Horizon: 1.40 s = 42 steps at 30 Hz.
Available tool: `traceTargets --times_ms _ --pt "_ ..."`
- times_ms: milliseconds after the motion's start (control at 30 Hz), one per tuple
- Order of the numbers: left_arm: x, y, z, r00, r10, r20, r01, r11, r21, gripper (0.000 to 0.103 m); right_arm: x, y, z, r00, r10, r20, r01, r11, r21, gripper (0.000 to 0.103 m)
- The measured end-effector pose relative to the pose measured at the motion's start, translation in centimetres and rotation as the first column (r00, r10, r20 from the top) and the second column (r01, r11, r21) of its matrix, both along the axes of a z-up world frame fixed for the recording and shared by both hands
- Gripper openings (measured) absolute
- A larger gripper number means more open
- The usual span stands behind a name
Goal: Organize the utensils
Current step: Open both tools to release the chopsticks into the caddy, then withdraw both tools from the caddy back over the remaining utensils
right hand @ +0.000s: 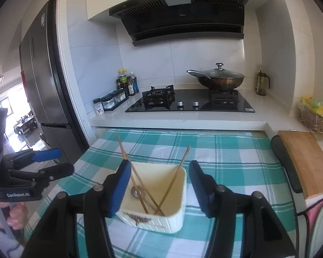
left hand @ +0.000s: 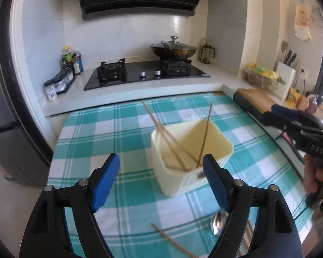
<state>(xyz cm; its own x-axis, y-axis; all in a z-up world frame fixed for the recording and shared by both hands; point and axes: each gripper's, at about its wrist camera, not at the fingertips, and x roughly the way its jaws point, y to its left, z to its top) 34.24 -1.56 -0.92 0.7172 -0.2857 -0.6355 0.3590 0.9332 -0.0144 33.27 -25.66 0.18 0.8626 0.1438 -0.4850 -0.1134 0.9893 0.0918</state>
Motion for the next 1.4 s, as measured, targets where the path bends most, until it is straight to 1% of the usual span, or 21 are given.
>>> traceTargets --times_ms 67,133,200,267,300,367,467,533,600,667,733,800,867,900,1000,1067,1133,1200,1300,1333,1400 --pt "-3.0 1.9 -3.1 0.999 0.018 -0.038 -0.017 1.000 0.015 0.090 -3.1 -0.4 -1.7 1.000 -0.025 0.000 0.025 0.998 -0.063 0.071" --pt "-5.6 3.9 -7.0 0.995 0.052 -0.091 -0.049 0.998 0.031 0.090 -5.9 -1.0 -4.8 0.997 -0.070 -0.030 0.066 0.990 -0.123 0.072" --pt "-7.5 5.9 -10.7 0.982 0.114 -0.150 -0.110 0.993 0.035 0.090 -8.0 -1.9 -8.9 0.989 -0.115 -0.094 0.100 0.982 -0.157 0.072" --pt "-8.6 7.7 -13.5 0.966 0.153 -0.210 -0.156 0.988 0.003 0.090 -9.4 -3.2 -12.7 0.972 -0.171 -0.161 0.143 0.974 -0.175 0.072" --pt "-9.1 8.6 -14.6 0.958 0.171 -0.232 -0.179 0.984 -0.015 0.090 -9.9 -3.8 -14.3 0.960 -0.204 -0.190 0.168 0.968 -0.187 0.072" --pt "-9.7 9.8 -16.0 0.946 0.199 -0.258 -0.219 0.974 -0.053 0.090 -10.7 -5.1 -16.6 0.937 -0.261 -0.231 0.218 0.956 -0.194 0.072" --pt "-9.4 9.9 -16.6 0.947 0.195 -0.254 -0.224 0.970 -0.090 0.090 -11.4 -7.6 -18.3 0.911 -0.313 -0.269 0.289 0.949 -0.128 0.072" --pt "-8.7 9.1 -16.4 0.949 0.181 -0.258 -0.213 0.972 -0.100 0.090 -11.4 -8.9 -18.9 0.890 -0.342 -0.301 0.325 0.940 -0.108 0.072" --pt "-7.6 8.1 -15.8 0.947 0.135 -0.290 -0.180 0.974 -0.137 0.089 -11.5 -10.1 -18.9 0.872 -0.364 -0.326 0.360 0.930 -0.076 0.072" --pt "-6.8 6.8 -14.5 0.954 0.084 -0.289 -0.138 0.975 -0.173 0.089 -11.9 -10.9 -17.9 0.865 -0.391 -0.315 0.402 0.915 -0.030 0.072" --pt "-7.1 5.8 -12.3 0.968 0.052 -0.245 -0.098 0.979 -0.180 0.089 -12.3 -11.3 -16.8 0.872 -0.405 -0.274 0.422 0.907 0.002 0.072" --pt "-8.1 5.6 -10.5 0.980 0.046 -0.196 -0.081 0.981 -0.174 0.089 -12.2 -11.1 -16.1 0.880 -0.413 -0.237 0.428 0.904 0.014 0.072" --pt "-9.5 6.2 -9.5 0.985 0.057 -0.161 -0.083 0.984 -0.156 0.089 -12.4 -10.8 -16.0 0.890 -0.402 -0.214 0.418 0.908 0.034 0.072" --pt "-10.1 6.6 -9.4 0.985 0.071 -0.158 -0.095 0.984 -0.150 0.089 -12.3 -10.6 -16.1 0.893 -0.395 -0.214 0.413 0.910 0.042 0.072" --pt "-12.4 8.2 -10.6 0.974 0.130 -0.185 -0.157 0.977 -0.144 0.089 -12.0 -10.1 -16.8 0.901 -0.364 -0.238 0.386 0.921 0.054 0.072" --pt "-13.7 8.8 -12.0 0.964 0.168 -0.206 -0.199 0.970 -0.140 0.089 -12.1 -9.4 -17.1 0.906 -0.334 -0.259 0.357 0.933 0.046 0.072" --pt "-15.0 8.7 -13.5 0.957 0.186 -0.221 -0.219 0.966 -0.136 0.089 -12.5 -8.6 -17.2 0.912 -0.311 -0.268 0.329 0.944 0.024 0.072" --pt "-15.7 7.9 -14.5 0.957 0.190 -0.217 -0.218 0.969 -0.115 0.089 -13.5 -8.0 -17.1 0.917 -0.299 -0.263 0.312 0.950 0.005 0.072" --pt "-15.8 5.7 -15.6 0.961 0.189 -0.203 -0.204 0.977 -0.054 0.089 -15.4 -7.7 -17.1 0.916 -0.301 -0.265 0.310 0.951 -0.010 0.072" --pt "-15.7 5.0 -15.8 0.962 0.183 -0.201 -0.196 0.979 -0.046 0.089 -16.0 -7.6 -17.2 0.914 -0.302 -0.269 0.311 0.950 -0.011 0.072" --pt "-15.5 4.0 -16.3 0.964 0.179 -0.199 -0.193 0.980 -0.056 0.090 -17.1 -7.0 -17.5 0.913 -0.305 -0.269 0.313 0.950 -0.015 0.072"
